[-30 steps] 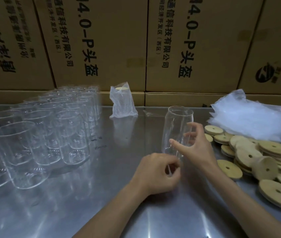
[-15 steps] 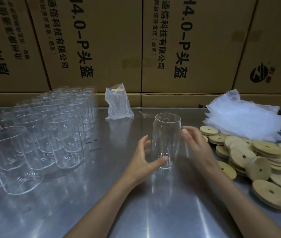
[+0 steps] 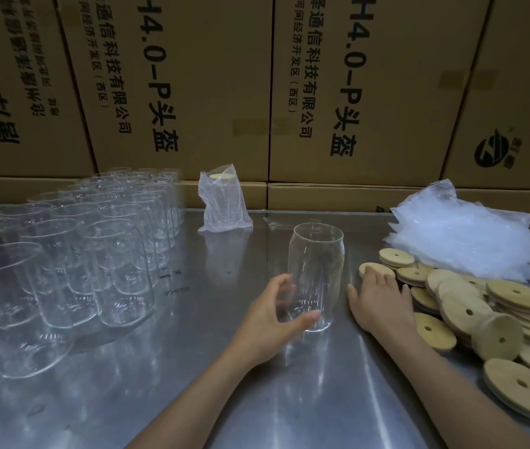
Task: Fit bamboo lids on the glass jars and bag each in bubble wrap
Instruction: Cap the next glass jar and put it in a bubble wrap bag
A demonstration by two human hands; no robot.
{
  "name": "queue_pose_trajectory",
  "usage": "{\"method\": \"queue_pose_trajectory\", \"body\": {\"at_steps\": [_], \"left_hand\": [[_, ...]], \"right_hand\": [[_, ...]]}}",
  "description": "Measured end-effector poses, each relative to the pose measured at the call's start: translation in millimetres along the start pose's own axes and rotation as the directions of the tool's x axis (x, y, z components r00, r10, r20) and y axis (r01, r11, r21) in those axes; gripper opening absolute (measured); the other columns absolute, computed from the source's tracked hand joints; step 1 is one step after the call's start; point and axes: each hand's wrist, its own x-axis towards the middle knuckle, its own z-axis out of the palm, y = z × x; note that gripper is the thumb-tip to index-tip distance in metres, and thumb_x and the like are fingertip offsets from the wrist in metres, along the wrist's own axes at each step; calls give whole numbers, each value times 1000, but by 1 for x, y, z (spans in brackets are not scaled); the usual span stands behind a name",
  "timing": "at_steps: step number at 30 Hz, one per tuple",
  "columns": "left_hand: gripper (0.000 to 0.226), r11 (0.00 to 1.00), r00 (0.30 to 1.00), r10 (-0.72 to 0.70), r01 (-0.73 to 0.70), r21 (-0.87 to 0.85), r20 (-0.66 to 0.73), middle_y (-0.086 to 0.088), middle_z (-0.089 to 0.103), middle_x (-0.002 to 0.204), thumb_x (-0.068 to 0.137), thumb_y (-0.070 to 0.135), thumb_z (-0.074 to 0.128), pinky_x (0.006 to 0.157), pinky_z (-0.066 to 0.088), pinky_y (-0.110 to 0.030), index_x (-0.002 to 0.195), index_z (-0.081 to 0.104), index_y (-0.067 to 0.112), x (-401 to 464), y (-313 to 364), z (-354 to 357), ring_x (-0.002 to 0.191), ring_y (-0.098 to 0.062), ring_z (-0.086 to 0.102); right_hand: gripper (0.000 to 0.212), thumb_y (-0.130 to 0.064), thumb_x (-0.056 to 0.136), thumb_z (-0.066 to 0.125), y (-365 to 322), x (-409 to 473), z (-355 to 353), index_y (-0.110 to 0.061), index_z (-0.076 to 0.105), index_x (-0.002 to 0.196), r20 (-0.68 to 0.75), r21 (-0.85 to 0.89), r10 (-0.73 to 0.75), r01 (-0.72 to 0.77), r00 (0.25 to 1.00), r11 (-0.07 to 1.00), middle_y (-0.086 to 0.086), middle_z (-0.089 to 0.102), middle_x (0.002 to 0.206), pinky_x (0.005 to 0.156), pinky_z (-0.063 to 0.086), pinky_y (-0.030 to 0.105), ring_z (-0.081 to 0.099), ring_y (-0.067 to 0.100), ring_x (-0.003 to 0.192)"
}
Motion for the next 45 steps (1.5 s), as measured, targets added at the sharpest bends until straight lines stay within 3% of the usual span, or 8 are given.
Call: {"method": "queue_pose_trajectory", "body": {"at_steps": [10,14,18,24,28,33,38,45], "left_hand": [[55,1000,1000,10,-10,16,-5,22,53,122,77,41,78,91,48,-16,115,39,51,0,3,0,108,9,54],[68,1000,999,6,-6,22,33,23,48,128,76,43,77,99,45,-23,131,37,41,-1,2,0,112,9,51],[76,999,998,0,-2,32,65,17,48,130,77,41,76,104,40,-22,139,32,33,0,2,1,121,0,48],[76,1000,999,-7,7,15,49,10,50,133,76,41,78,105,42,-25,137,35,31,2,-3,2,121,-1,51],[67,1000,999,-5,4,12,43,11,52,133,76,40,79,105,44,-27,128,38,38,4,-7,3,121,-1,52],[65,1000,999,-8,7,15,48,18,57,124,72,46,78,101,45,-21,123,38,42,4,-8,5,113,9,54],[58,999,999,10,-11,33,36,36,57,108,74,43,79,95,43,-12,117,39,47,3,-7,5,105,19,54],[64,997,998,1,-5,72,58,12,56,128,75,47,76,103,42,-20,126,37,42,0,-4,4,116,8,52]], "right_hand": [[39,-51,89,54,-5,-4,-3,-20,55,111,-109,61,-139,146,984,987,5,50,119,88,42,36,48,27,112],[27,-43,93,50,-9,-5,1,-19,45,104,-112,59,-182,190,977,980,5,60,113,68,32,32,56,29,103],[22,-43,91,54,-9,-4,0,-23,52,101,-109,256,-138,162,984,953,3,64,108,70,33,32,55,30,102],[18,-26,88,68,-21,-7,-55,-26,63,106,-453,789,162,309,877,531,2,50,125,102,40,29,45,14,122],[25,-31,90,66,-42,-23,-94,-33,61,115,-595,762,77,531,800,372,-6,45,130,88,40,4,42,-7,118],[24,-23,90,66,-60,-32,-88,-23,68,114,-593,659,-210,618,778,429,-6,49,131,92,43,9,45,-14,114],[16,-21,93,63,-57,-31,-80,-19,73,106,-632,508,-287,664,720,548,-6,67,108,97,36,16,57,15,109],[24,-29,90,59,-54,-35,-82,-19,71,108,-630,426,-343,680,697,597,-7,68,107,96,43,37,59,14,103]]}}
